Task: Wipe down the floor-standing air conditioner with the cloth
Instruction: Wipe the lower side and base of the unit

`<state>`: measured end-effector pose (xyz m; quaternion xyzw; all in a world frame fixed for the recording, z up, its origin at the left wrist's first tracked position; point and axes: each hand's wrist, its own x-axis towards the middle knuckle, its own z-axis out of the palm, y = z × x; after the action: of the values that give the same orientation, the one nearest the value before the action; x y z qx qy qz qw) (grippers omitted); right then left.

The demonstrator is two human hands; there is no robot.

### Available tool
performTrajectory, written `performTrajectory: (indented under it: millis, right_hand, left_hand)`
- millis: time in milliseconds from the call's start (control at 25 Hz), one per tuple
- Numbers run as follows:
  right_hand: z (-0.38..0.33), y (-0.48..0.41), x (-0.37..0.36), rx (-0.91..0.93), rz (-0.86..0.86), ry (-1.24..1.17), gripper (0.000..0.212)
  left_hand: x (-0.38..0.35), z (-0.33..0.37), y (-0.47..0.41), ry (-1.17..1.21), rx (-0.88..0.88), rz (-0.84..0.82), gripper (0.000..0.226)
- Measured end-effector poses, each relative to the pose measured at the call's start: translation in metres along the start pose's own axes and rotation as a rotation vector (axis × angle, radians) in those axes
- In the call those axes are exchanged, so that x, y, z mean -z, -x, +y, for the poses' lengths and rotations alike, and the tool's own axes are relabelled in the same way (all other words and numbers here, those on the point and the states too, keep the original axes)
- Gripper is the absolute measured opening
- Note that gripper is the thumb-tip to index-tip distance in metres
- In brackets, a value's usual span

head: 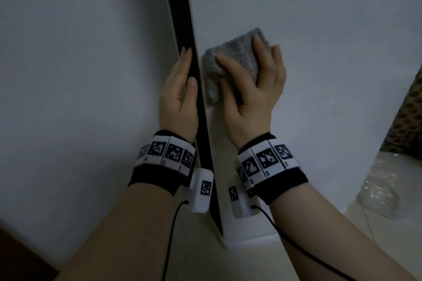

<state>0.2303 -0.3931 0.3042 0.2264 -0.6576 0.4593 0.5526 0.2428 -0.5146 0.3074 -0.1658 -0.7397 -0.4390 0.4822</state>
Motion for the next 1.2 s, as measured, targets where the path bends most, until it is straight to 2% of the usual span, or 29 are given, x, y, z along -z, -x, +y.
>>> performTrajectory:
  millis: [120,320,400,480,600,760,960,1120,1200]
  right_hand:
    - [-0.002,-0.009,0.002,-0.081,0.059,-0.023,0.029]
    - [0.004,-0.013,0.006,0.015,0.005,0.020,0.029]
    - [0.006,-0.018,0.010,-0.083,0.080,-0.016,0.028]
    - [0.000,-0.015,0.007,-0.126,0.074,-0.031,0.028]
    - [0.005,-0.013,0.009,0.003,-0.026,0.012,0.029]
    - [0.013,-0.025,0.018,-0.182,0.116,-0.040,0.030]
    - [0.022,-0.024,0.022,-0.053,0.017,0.004,0.030]
    - [0.024,-0.030,0.028,-0.221,0.120,-0.058,0.032]
    - [0.026,-0.027,0.028,-0.129,0.052,-0.022,0.032]
  left_hand:
    - [0.000,0.002,-0.001,0.004,0.010,0.000,0.044]
    - [-0.002,0.004,-0.004,0.003,-0.019,0.013,0.044]
    - [-0.005,0.007,-0.005,-0.003,-0.021,0.027,0.044]
    - [-0.006,0.010,-0.007,-0.023,-0.039,0.028,0.044]
    - [-0.009,0.012,-0.009,-0.035,-0.065,0.022,0.044]
    - [-0.011,0.014,-0.009,-0.047,-0.066,0.027,0.045]
    - [-0.018,0.015,-0.015,-0.082,-0.091,0.063,0.050]
    - [-0.027,0.018,-0.016,-0.100,-0.098,0.068,0.058]
    - [-0.030,0.020,-0.018,-0.116,-0.136,0.065,0.060]
